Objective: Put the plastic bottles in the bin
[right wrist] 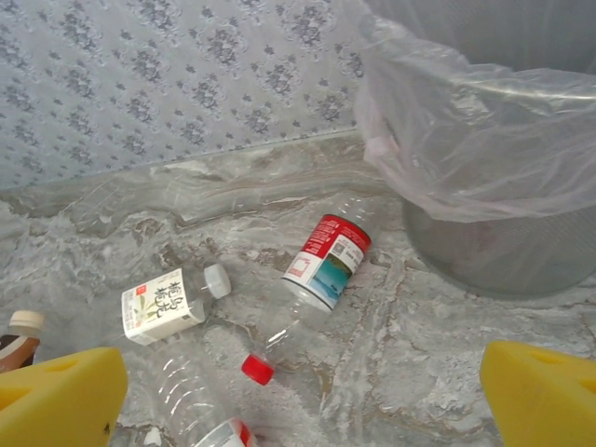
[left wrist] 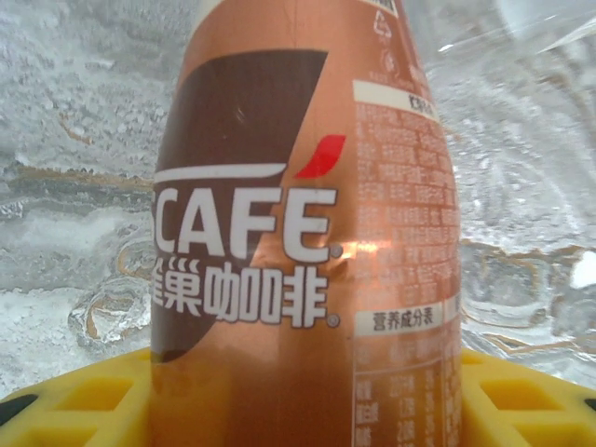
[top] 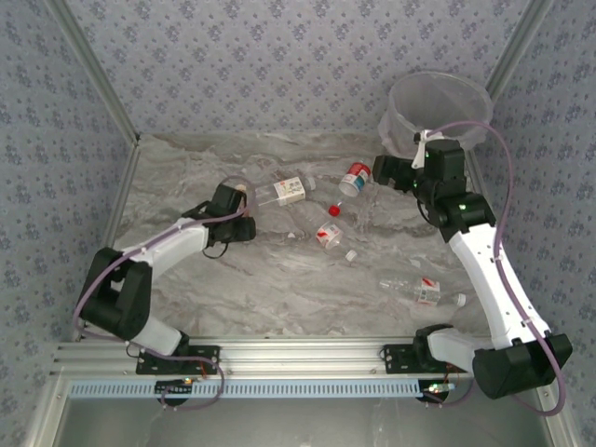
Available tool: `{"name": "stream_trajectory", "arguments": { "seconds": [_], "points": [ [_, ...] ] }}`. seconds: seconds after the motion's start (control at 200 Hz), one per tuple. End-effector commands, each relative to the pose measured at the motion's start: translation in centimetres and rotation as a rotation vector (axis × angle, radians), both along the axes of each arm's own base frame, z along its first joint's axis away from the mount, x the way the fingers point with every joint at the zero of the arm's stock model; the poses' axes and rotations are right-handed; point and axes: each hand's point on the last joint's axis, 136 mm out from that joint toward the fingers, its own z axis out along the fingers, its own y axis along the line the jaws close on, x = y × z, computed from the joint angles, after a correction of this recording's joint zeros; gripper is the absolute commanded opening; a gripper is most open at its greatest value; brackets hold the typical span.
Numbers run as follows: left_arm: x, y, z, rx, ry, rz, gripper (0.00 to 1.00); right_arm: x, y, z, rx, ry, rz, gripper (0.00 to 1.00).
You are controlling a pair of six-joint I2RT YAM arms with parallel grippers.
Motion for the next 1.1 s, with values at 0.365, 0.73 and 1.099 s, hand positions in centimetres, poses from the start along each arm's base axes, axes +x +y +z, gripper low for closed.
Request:
{"name": "stream_trajectory", "arguments": {
  "seconds": [0.365, 0.73, 1.099],
  "points": [
    [-2.4, -6.5, 8.6, -0.208, -0.327, -0.307, 0.32, 0.5, 3.3, 0.5, 0.185, -0.003, 0.060, 0.99],
    [-4.2, -11.8, 11.3, -0.329, -0.390, -0.485, 0.33, 0.3, 7.5, 0.3, 0.345, 0.060, 0.229, 0.99],
    [-4.8, -16.0, 12.1, -0.417, -0.383, -0.562, 0.34, 0.9, 13.2, -0.7, 0.450, 0.174, 0.424, 0.98]
  ]
}}
